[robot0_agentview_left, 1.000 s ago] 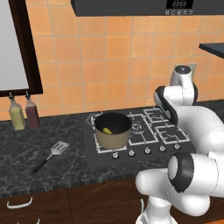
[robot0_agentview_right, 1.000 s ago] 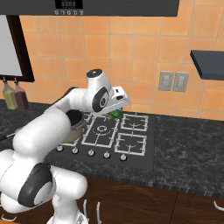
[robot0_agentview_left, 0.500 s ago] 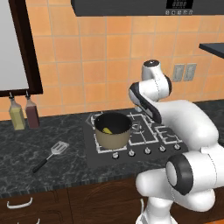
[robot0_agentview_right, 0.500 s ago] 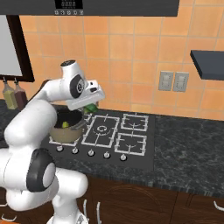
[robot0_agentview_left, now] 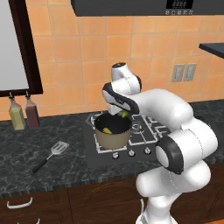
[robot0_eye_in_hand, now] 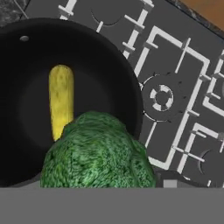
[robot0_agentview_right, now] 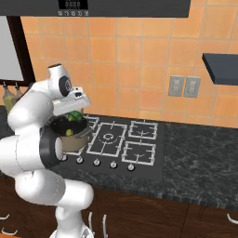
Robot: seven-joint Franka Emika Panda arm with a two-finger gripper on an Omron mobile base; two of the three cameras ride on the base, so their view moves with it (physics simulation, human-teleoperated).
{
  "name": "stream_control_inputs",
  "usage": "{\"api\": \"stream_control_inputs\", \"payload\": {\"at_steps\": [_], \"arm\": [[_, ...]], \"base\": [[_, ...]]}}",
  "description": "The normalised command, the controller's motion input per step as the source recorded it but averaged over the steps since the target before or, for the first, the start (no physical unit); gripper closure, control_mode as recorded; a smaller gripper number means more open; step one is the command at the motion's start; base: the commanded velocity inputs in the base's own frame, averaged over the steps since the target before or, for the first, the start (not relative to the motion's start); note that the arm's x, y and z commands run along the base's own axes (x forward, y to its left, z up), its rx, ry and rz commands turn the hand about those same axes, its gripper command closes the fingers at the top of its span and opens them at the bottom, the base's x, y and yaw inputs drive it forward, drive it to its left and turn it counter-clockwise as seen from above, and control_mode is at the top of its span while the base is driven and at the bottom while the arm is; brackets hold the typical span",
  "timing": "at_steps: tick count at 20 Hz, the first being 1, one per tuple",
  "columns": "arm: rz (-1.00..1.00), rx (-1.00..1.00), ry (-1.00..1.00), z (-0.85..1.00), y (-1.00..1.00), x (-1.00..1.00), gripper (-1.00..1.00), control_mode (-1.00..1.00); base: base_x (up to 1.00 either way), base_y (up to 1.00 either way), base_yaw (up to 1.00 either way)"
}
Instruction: Put the cucumber and broccoli in the pot. Retrieve the spatula and lightly stir the vegetables in the pot.
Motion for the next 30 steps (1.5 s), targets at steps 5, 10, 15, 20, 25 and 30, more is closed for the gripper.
{"api": "stream_control_inputs", "payload": {"at_steps": [5, 10, 15, 20, 25, 30], "arm": [[0.00, 0.02, 0.03, -0.62, 0.47, 0.55, 1.00, -1.00], [0.00, 0.00, -0.01, -0.74, 0.08, 0.26, 1.00, -1.00], [0.00, 0.01, -0.03, -0.53, 0.14, 0.01, -1.00, -1.00], [0.00, 0.03, -0.19, -0.02, 0.03, -0.06, -1.00, -1.00], [0.00, 0.01, -0.28, 0.11, -0.01, -0.28, -1.00, -1.00], [0.00, 0.10, -0.15, 0.46, -0.04, -0.19, -1.00, -1.00]], "base": [[0.00, 0.00, 0.00], [0.00, 0.00, 0.00], [0.00, 0.00, 0.00], [0.00, 0.00, 0.00], [0.00, 0.00, 0.00], [0.00, 0.00, 0.00]]}}
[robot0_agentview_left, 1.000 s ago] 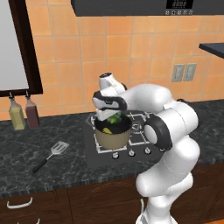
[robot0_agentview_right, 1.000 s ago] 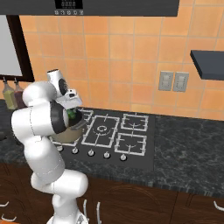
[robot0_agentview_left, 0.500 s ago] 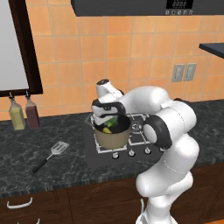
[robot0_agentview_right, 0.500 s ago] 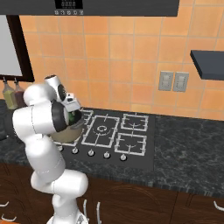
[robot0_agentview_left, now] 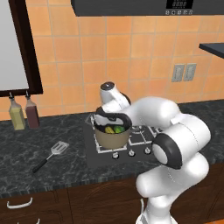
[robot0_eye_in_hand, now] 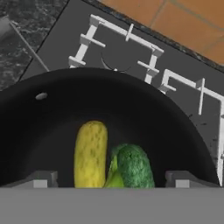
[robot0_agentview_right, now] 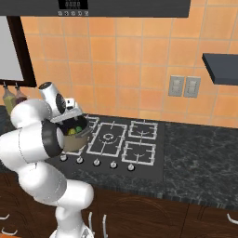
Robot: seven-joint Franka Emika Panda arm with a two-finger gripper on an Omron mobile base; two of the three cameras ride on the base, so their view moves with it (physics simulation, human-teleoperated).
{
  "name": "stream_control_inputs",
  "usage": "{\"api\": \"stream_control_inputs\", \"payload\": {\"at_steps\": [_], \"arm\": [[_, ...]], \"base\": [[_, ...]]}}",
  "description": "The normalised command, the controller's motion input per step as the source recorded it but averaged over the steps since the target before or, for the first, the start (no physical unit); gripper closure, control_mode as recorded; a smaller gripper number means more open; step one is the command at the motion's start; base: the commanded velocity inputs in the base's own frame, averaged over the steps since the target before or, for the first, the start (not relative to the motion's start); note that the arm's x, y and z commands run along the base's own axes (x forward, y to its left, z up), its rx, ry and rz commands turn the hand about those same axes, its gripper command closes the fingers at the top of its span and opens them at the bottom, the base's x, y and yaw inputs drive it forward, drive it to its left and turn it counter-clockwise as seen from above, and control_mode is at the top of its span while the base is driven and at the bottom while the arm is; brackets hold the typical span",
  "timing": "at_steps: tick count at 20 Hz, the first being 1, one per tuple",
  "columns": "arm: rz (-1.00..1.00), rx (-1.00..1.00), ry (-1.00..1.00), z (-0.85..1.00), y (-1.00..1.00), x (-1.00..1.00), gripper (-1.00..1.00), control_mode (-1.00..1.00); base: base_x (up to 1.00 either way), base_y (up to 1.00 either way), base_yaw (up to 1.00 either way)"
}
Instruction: Put the cucumber and broccoli in the pot. Retrieve the spatula and lightly stir the vegetables in the pot.
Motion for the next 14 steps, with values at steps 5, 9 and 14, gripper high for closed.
{"api": "stream_control_inputs", "payload": {"at_steps": [5, 9, 14], "arm": [[0.03, 0.24, -0.11, 1.00, 0.42, -0.31, -1.00, -1.00], [0.13, 0.05, -0.02, 0.93, 0.93, -0.31, -1.00, -1.00], [0.32, -0.04, 0.15, 0.36, 1.00, -0.16, -1.00, -1.00]], "base": [[0.00, 0.00, 0.00], [0.00, 0.00, 0.00], [0.00, 0.00, 0.00]]}}
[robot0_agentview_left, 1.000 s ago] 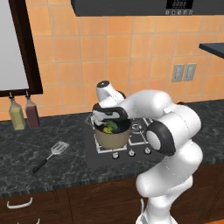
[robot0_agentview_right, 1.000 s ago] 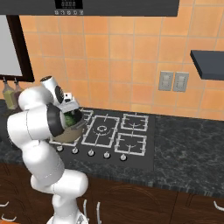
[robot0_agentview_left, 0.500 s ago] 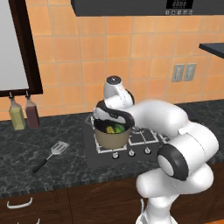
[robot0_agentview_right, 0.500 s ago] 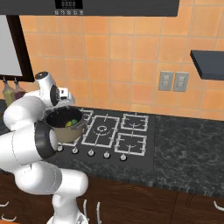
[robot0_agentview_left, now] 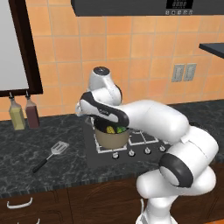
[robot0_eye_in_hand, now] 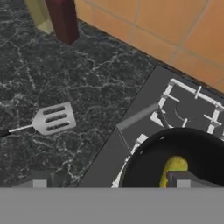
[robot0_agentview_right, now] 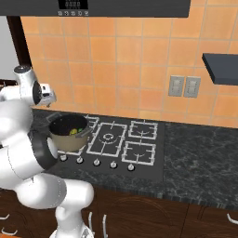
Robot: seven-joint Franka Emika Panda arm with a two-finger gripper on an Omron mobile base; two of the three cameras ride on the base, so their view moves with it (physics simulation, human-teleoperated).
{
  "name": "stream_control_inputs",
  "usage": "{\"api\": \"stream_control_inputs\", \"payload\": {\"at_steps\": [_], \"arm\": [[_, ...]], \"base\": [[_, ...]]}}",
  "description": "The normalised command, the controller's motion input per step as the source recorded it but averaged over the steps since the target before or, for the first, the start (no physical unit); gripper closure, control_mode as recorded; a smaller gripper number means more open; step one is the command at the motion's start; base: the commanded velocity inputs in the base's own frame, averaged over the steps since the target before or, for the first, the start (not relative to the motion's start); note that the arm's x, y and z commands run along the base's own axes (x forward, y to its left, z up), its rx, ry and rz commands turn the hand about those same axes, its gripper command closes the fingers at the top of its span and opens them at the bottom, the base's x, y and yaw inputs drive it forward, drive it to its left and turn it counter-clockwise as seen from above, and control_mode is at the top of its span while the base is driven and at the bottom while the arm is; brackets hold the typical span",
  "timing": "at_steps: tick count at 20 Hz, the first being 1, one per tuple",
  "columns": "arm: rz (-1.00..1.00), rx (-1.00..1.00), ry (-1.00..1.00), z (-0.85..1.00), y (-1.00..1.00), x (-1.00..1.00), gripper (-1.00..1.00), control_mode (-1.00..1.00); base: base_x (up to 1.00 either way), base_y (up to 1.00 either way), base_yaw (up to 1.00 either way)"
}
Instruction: Put the cucumber and broccoli in the pot. Retrieve the spatula and lightly stir the vegetables in the pot.
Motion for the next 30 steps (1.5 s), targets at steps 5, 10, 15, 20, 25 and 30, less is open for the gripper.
{"api": "stream_control_inputs", "payload": {"at_steps": [5, 10, 15, 20, 25, 30], "arm": [[0.45, -0.16, 0.16, -0.19, 1.00, -0.13, -1.00, -1.00], [0.46, -0.19, 0.00, -0.52, 1.00, -0.37, -1.00, -1.00], [0.35, -0.16, -0.02, -0.56, 1.00, -0.16, -1.00, -1.00], [0.30, -0.16, 0.00, -0.51, 0.83, 0.12, -1.00, -1.00], [0.23, -0.16, 0.01, -0.35, 0.66, 0.06, -1.00, -1.00], [0.14, -0.19, 0.06, -0.19, 0.28, 0.04, -1.00, -1.00]], "base": [[0.00, 0.00, 0.00], [0.00, 0.00, 0.00], [0.00, 0.00, 0.00], [0.00, 0.00, 0.00], [0.00, 0.00, 0.00], [0.00, 0.00, 0.00]]}}
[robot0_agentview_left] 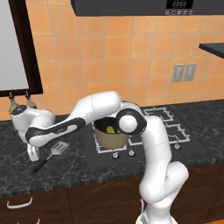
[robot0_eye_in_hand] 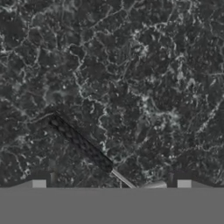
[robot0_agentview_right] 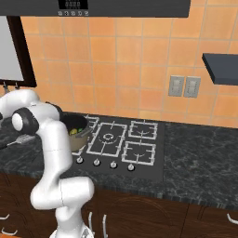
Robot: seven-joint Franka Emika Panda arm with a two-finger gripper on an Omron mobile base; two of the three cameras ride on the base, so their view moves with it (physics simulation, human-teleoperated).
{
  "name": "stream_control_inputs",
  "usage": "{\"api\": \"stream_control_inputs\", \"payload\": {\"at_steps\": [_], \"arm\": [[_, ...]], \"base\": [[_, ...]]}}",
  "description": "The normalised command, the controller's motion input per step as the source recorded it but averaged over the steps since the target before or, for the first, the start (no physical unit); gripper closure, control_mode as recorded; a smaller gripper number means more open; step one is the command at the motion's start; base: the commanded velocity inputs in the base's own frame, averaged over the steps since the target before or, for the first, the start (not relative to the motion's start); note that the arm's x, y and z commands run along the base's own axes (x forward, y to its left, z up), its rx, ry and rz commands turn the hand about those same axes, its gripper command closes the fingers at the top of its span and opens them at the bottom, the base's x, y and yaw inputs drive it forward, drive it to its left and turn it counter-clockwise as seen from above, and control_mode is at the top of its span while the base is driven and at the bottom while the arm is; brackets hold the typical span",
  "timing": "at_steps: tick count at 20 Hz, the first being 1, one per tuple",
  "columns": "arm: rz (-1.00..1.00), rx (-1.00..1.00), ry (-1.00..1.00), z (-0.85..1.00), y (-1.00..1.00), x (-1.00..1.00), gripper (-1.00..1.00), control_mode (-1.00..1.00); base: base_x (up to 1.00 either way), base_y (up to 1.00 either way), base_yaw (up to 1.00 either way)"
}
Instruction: Put the cucumber and broccoli in the pot. Retrieve the spatula and lightly stir the vegetables in the pot.
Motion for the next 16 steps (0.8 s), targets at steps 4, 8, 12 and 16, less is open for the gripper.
{"api": "stream_control_inputs", "payload": {"at_steps": [4, 8, 12, 16], "arm": [[0.14, -0.16, 0.01, -0.13, -0.03, -0.05, -1.00, -1.00], [0.25, -0.02, 0.00, -0.43, -0.34, -0.14, -1.00, -1.00], [0.31, 0.08, -0.04, -0.52, -0.68, -0.19, -1.00, -1.00], [0.29, 0.12, -0.05, -0.46, -0.31, -0.16, -1.00, -1.00]], "base": [[0.00, 0.00, 0.00], [0.00, 0.00, 0.00], [0.00, 0.00, 0.00], [0.00, 0.00, 0.00]]}}
